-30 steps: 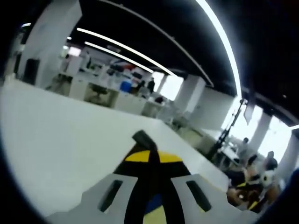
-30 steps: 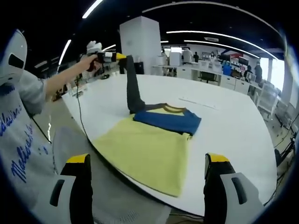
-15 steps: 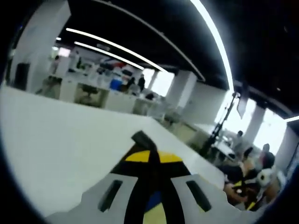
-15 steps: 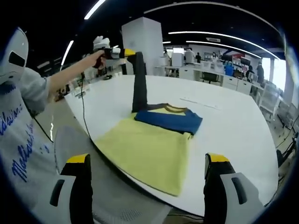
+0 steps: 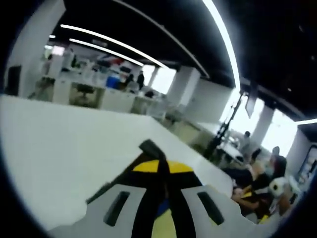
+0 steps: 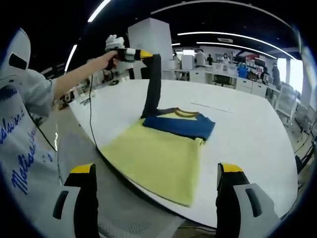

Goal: Fold the garment on the visible template until the final outline fits inside the template.

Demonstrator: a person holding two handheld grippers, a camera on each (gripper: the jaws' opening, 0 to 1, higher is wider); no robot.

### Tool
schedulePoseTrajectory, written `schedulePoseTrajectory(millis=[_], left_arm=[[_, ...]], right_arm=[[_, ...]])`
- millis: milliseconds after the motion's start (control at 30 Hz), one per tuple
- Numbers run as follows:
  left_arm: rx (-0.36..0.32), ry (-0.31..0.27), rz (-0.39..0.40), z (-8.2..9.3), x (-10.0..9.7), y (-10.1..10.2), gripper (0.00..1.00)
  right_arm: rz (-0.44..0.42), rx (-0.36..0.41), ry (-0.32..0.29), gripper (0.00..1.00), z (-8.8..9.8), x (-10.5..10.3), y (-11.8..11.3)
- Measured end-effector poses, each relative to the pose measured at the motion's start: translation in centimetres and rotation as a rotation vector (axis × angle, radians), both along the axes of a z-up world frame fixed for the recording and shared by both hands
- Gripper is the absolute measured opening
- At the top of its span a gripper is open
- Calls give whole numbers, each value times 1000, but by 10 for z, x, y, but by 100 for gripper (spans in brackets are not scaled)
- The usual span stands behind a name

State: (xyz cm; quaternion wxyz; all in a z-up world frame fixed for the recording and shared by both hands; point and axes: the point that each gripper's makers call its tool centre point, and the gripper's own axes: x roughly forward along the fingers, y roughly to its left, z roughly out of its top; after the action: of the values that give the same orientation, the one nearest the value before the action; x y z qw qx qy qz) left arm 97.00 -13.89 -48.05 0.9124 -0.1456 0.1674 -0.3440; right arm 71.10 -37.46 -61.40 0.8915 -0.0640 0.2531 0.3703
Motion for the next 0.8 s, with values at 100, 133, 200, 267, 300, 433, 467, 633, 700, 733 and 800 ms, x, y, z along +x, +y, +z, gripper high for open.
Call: schedulePoseTrajectory(millis=[100,133,200,267,300,433,467,633,700,733,800], left_arm=[[11,8,-18,-3,11,-8,0],[12,10,-20,-4,12,-10,0],[13,17,-29,-8,16,-15,0],[16,27,-37,-14,9,-24,0],[17,30,-41,-17,7,-27,0],[14,53,-65,-27,10,-36,0],[19,62,-68,-32,11,-36,0],[28,96,-82,-48,11,-40,0],[32,106,-88,-53,15,-42,0],[32,108,-90,-55,16,-43,0],[33,116,-94,-58,20,-45,0]], right_arm=[[-5,3,7,100,-2,0,-2],[-7,2,9,100,-3,0,-3],[-15,1,12,100,-5,0,-6],[-22,4,13,100,-5,0,-8],[-23,5,13,100,-5,0,-8],[-30,11,16,100,-6,0,-9],[-30,12,18,100,-7,0,-9],[-24,14,28,100,-11,-1,-6],[-23,11,35,100,-14,-1,-6],[-22,11,37,100,-15,-1,-6],[-23,13,39,100,-15,-1,-5]])
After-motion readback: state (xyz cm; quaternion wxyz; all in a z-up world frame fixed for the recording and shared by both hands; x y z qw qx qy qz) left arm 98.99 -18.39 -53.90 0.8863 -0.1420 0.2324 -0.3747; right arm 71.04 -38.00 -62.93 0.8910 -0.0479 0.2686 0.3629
